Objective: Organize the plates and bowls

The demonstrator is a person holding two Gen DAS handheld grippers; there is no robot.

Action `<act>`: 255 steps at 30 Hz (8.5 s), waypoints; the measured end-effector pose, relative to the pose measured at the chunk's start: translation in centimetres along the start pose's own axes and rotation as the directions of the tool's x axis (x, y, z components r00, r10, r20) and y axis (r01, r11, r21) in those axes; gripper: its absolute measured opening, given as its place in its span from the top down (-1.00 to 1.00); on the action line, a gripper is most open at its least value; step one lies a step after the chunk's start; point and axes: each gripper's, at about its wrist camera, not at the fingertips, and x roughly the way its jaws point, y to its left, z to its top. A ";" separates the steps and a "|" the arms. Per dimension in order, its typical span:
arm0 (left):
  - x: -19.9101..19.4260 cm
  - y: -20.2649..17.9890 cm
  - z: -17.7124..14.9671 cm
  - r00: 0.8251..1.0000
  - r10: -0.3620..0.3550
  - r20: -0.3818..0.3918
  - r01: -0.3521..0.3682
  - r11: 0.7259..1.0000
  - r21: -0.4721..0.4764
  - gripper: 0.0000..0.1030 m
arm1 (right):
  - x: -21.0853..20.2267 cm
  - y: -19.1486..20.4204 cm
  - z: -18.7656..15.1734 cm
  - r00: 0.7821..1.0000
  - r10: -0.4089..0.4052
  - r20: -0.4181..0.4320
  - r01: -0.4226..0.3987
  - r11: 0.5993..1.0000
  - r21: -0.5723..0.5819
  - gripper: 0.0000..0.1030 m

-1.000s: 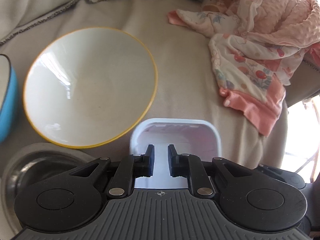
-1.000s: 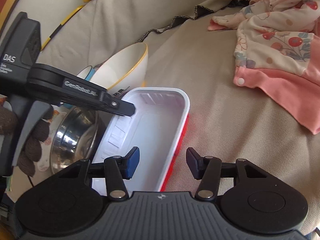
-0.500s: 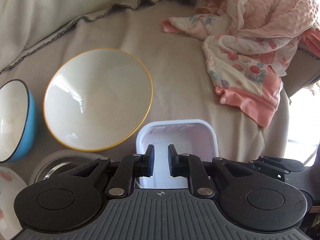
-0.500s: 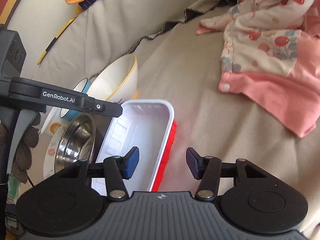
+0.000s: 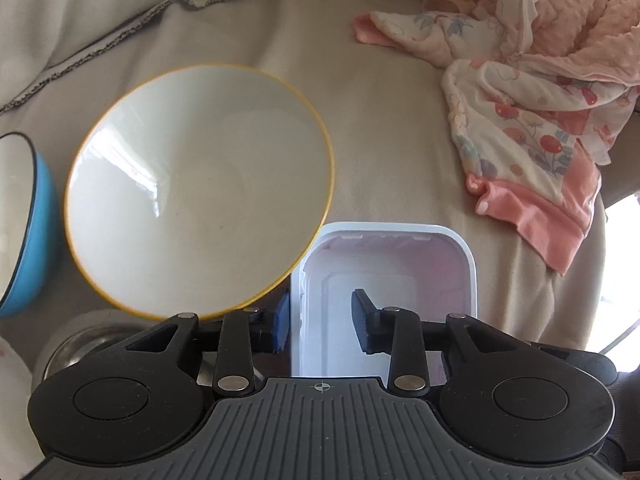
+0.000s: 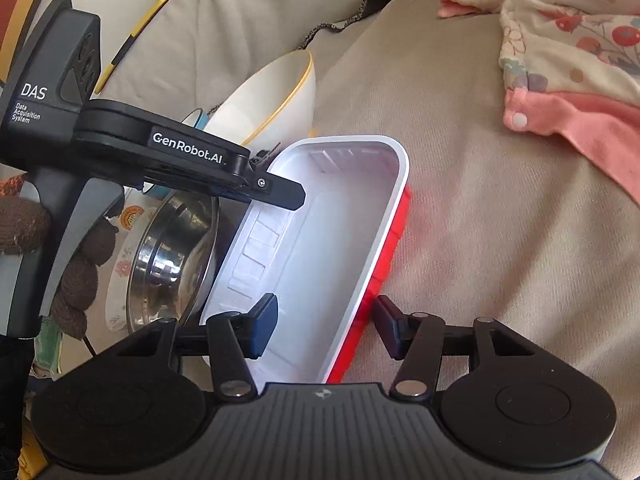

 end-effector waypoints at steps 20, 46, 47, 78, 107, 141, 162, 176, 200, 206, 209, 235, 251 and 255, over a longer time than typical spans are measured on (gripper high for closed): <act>-12.4 7.9 -5.2 0.910 -0.138 0.391 0.208 0.968 -0.141 0.45 | -7.5 3.6 3.1 0.927 -0.225 0.299 0.255 0.965 -0.065 -0.54; -7.8 20.0 -13.0 0.909 -0.134 0.395 0.273 0.908 -0.319 0.47 | 7.5 13.3 -2.1 0.977 -0.188 -0.104 0.191 0.981 0.024 -1.00; -7.7 19.8 -12.8 0.911 -0.128 0.392 0.263 0.912 -0.314 0.47 | 7.4 13.1 -1.9 0.977 -0.183 -0.108 0.189 0.981 0.042 -1.00; -12.6 18.6 -19.4 0.866 -0.074 0.495 0.230 0.937 -0.263 0.53 | 1.7 18.5 -1.0 0.968 -0.224 0.117 0.243 0.953 -0.184 0.15; -12.4 31.5 -23.2 0.872 0.280 0.401 0.037 0.780 -0.624 0.06 | 14.5 28.5 0.3 0.965 -0.220 0.142 0.262 0.830 -0.493 -0.18; -9.0 28.9 -22.8 0.892 0.065 0.447 0.216 0.807 -0.550 0.23 | 10.4 23.1 -4.4 0.986 -0.163 -0.022 0.155 0.964 -0.216 0.16; -9.4 29.2 -23.9 0.883 0.042 0.467 0.245 0.808 -0.535 0.35 | 9.8 23.5 -4.8 0.985 -0.172 0.010 0.170 0.957 -0.233 0.12; -9.1 29.9 -22.1 0.863 0.107 0.493 0.224 0.795 -0.564 0.20 | 10.0 24.4 -5.0 0.988 -0.157 0.003 0.153 0.953 -0.260 0.08; -13.2 13.9 -14.3 0.808 -0.119 0.577 0.322 0.910 -0.263 0.23 | -4.1 8.4 -0.9 0.816 -0.431 0.385 0.513 0.848 -0.137 -0.34; -4.3 5.4 -9.3 0.895 -0.231 0.380 0.316 0.932 -0.178 0.29 | -4.9 1.0 0.8 0.829 -0.477 0.293 0.493 0.870 0.018 0.00; -0.7 3.2 -8.0 0.926 -0.233 0.296 0.299 0.934 -0.198 0.38 | -3.9 -1.3 0.9 0.862 -0.450 0.232 0.445 0.892 0.076 0.10; -5.9 11.5 -8.0 0.866 0.020 0.501 0.265 0.830 -0.491 0.54 | -1.9 0.8 7.1 0.918 -0.226 0.325 0.249 0.968 -0.032 0.42; -1.9 15.3 -3.6 0.908 0.011 0.419 0.237 0.812 -0.534 0.52 | 6.4 4.5 11.5 0.938 -0.218 0.269 0.230 0.973 -0.012 0.27; -2.4 15.3 -4.1 0.903 -0.025 0.428 0.254 0.835 -0.489 0.56 | 7.7 5.3 12.1 0.957 -0.203 0.205 0.221 0.973 -0.066 0.65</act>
